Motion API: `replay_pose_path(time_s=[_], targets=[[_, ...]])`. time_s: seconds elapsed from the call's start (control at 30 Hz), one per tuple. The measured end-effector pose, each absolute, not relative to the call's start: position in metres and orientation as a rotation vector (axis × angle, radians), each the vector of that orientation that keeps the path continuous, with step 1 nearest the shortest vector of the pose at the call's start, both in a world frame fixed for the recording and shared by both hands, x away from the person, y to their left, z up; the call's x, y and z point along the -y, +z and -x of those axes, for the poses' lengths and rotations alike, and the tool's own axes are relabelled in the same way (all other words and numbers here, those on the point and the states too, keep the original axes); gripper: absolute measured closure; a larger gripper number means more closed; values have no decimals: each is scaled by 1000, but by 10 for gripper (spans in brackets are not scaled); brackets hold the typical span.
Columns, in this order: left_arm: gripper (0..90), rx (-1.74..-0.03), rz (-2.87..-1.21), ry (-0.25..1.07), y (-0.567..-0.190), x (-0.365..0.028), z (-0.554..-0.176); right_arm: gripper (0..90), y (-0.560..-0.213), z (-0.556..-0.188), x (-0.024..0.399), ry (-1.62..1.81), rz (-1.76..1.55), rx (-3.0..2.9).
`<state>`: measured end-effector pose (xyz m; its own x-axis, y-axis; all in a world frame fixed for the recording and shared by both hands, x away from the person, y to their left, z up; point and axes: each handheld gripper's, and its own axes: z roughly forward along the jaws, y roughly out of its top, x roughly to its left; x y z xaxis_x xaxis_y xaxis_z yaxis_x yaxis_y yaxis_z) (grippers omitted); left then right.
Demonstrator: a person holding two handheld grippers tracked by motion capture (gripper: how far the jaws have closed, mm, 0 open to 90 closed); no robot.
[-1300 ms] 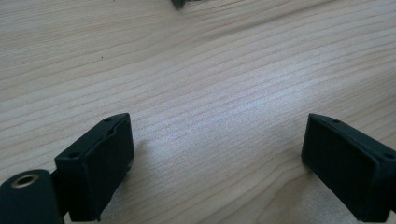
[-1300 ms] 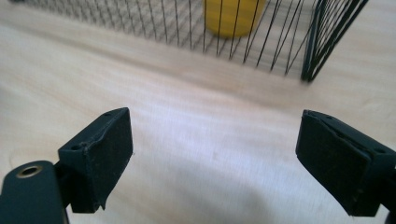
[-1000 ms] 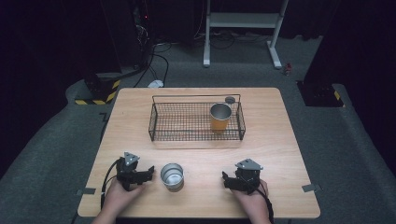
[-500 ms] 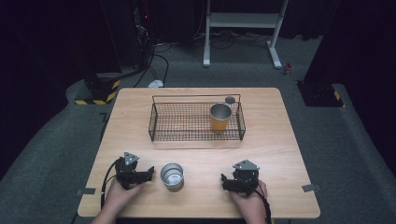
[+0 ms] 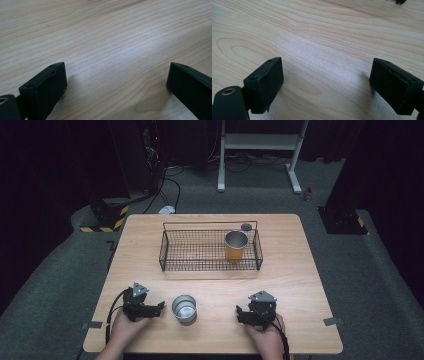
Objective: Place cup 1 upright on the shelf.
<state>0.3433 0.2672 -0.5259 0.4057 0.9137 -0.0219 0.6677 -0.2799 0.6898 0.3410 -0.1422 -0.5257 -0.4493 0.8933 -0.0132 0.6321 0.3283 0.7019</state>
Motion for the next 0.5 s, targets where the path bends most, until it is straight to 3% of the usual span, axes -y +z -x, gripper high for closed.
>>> replay_pose_path(time_s=[0.5], targets=[[7, -1219, -1987, 534, -500, -271, -334, 118, -526, -341, 142, 892, -1347, -2200]])
